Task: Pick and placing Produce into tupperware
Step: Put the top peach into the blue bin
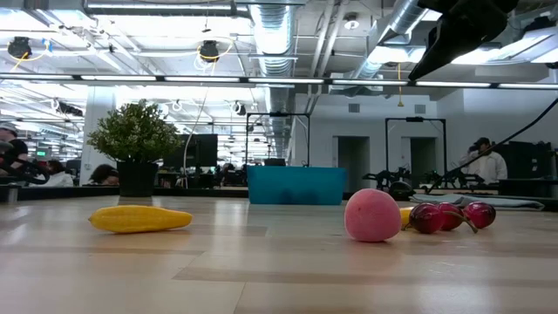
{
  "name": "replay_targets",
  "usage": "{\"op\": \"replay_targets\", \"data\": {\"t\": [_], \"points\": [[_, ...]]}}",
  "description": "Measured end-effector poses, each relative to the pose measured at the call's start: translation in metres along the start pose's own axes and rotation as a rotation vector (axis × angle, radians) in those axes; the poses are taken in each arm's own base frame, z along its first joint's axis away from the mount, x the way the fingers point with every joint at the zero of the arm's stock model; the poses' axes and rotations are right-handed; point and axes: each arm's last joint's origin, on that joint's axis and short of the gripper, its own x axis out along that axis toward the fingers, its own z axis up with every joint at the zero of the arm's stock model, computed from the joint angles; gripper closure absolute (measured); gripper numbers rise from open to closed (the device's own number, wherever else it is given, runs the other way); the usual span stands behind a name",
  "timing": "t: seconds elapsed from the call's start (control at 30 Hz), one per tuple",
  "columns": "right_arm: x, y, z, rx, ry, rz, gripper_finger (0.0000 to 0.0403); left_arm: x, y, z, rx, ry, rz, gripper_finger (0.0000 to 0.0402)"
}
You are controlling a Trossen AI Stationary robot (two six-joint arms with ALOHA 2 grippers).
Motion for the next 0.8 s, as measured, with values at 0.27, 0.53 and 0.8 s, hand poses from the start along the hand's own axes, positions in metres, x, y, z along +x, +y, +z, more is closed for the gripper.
{"op": "replay_targets", "data": {"t": [0.27, 0.53, 0.8], "points": [[0.000, 0.000, 0.000, -0.002, 0.000, 0.000, 0.0178, -0.005, 0.005, -0.027, 0.538, 0.312, -0.171, 0.0262], [0.000, 0.000, 0.000, -0.001, 0.000, 0.000, 0.0178, -0.019, 0.027, -0.053, 1.070, 0.620, 0.034, 0.0262], [0.000, 0.000, 0.000, 0.034, 0.000, 0.000, 0.0178, -0.023, 0.036, -0.052, 1.301, 0.678, 0.262, 0.0262]]}}
